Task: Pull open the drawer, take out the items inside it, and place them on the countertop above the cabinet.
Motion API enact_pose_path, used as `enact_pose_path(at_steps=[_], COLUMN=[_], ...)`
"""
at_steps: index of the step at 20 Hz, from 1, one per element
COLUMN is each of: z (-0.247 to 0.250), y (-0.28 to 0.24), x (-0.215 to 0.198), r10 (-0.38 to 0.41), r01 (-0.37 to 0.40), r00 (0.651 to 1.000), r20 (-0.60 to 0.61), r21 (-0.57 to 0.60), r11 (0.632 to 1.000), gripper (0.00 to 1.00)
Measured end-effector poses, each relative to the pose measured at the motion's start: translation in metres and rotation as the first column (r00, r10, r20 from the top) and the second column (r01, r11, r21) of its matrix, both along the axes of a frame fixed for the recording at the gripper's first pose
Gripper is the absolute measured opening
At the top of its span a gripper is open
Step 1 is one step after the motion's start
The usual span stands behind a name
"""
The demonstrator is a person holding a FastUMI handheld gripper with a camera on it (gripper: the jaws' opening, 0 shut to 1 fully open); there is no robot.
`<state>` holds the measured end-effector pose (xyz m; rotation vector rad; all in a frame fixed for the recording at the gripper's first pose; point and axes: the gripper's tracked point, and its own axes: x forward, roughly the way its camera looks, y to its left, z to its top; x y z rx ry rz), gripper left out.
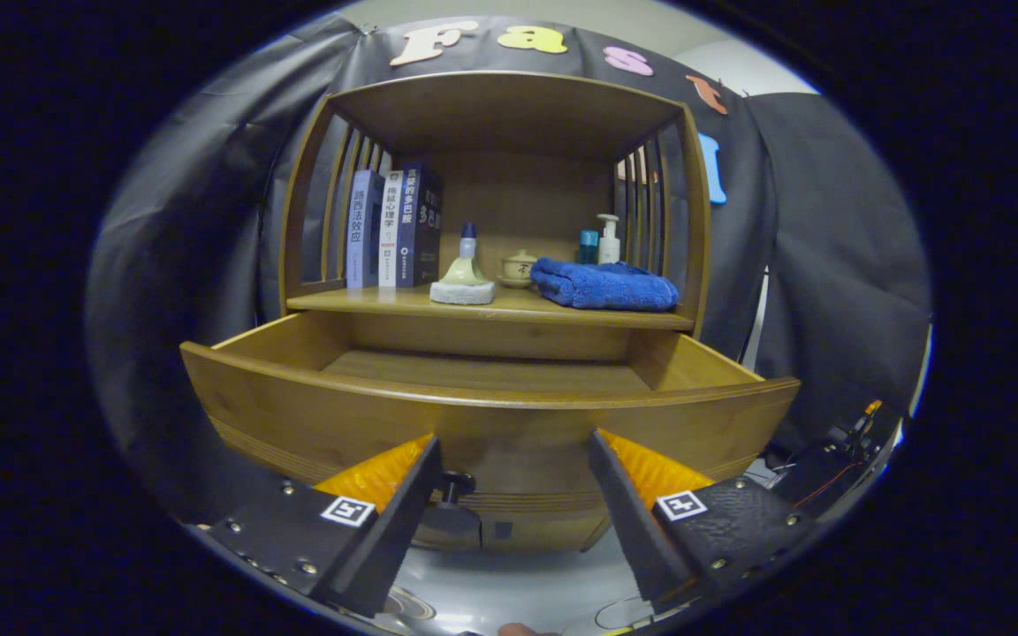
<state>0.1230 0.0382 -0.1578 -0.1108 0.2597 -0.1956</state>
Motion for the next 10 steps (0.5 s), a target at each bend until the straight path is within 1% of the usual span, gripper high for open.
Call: enact_pose_path(at_steps=[4, 10], z=[-0.0017, 0.0022], y=[0.0022, 0.0041], x=[0.0024, 0.0069], r10=[0.004, 0.008], r01=[-0.004, -0.008], r00=[1.000, 1.000], r20=[-0.004, 0.014], r21=[0.016, 0.008], r11=[1.000, 1.000], gripper=[0.99, 0.99])
